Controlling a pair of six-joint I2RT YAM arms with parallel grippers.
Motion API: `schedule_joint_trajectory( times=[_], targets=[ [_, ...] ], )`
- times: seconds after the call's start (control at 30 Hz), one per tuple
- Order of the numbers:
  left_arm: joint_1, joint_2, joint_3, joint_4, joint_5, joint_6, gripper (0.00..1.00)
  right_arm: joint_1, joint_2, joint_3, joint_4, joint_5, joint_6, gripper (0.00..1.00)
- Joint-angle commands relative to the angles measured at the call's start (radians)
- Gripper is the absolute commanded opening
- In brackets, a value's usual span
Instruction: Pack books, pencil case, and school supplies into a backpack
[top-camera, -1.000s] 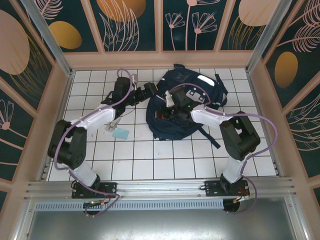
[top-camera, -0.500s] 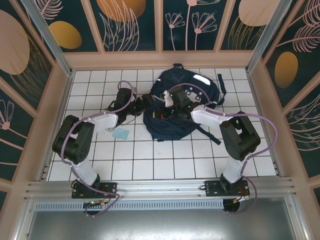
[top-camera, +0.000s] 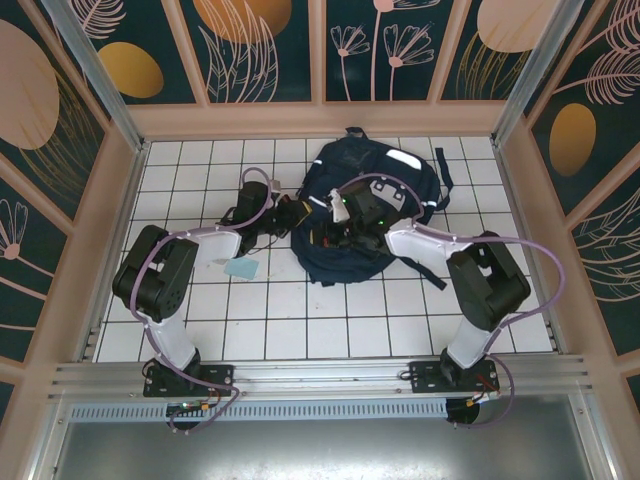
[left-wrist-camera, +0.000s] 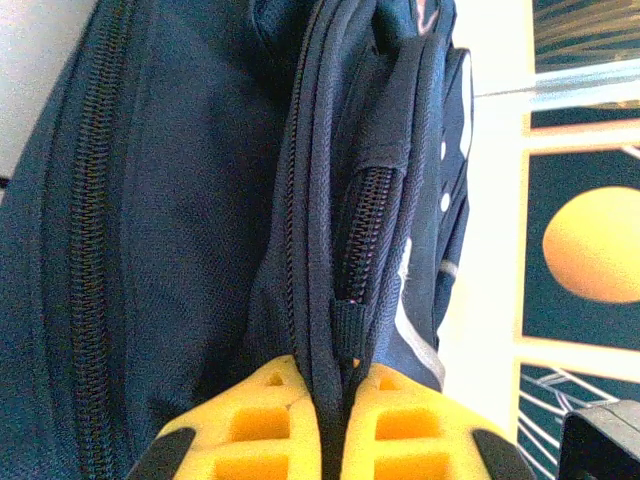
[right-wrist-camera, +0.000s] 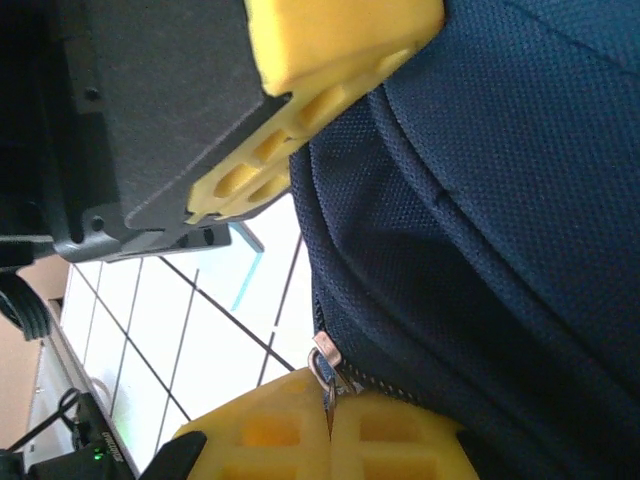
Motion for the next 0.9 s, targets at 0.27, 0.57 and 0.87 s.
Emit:
schedule_joint_trajectory(
  times=[0.27, 0.57, 0.87],
  targets=[
    [0.111, 0.045, 0.127, -0.052, -0.036, 0.139, 0.00, -0.030, -0.258, -0.207, -0.403, 0.133, -0.019, 0.00],
    [0.131, 0.051, 0.156, -0.077, -0.055, 0.165, 0.00, -0.157, -0.357, -0.251, -0.516, 0.259, -0.004, 0.00],
    [0.170, 0.085, 0.284, -0.199, 0.012, 0.236, 0.00, -0.268, -0.385, -0.210, -0.463, 0.312, -0.074, 0.00]
  ],
)
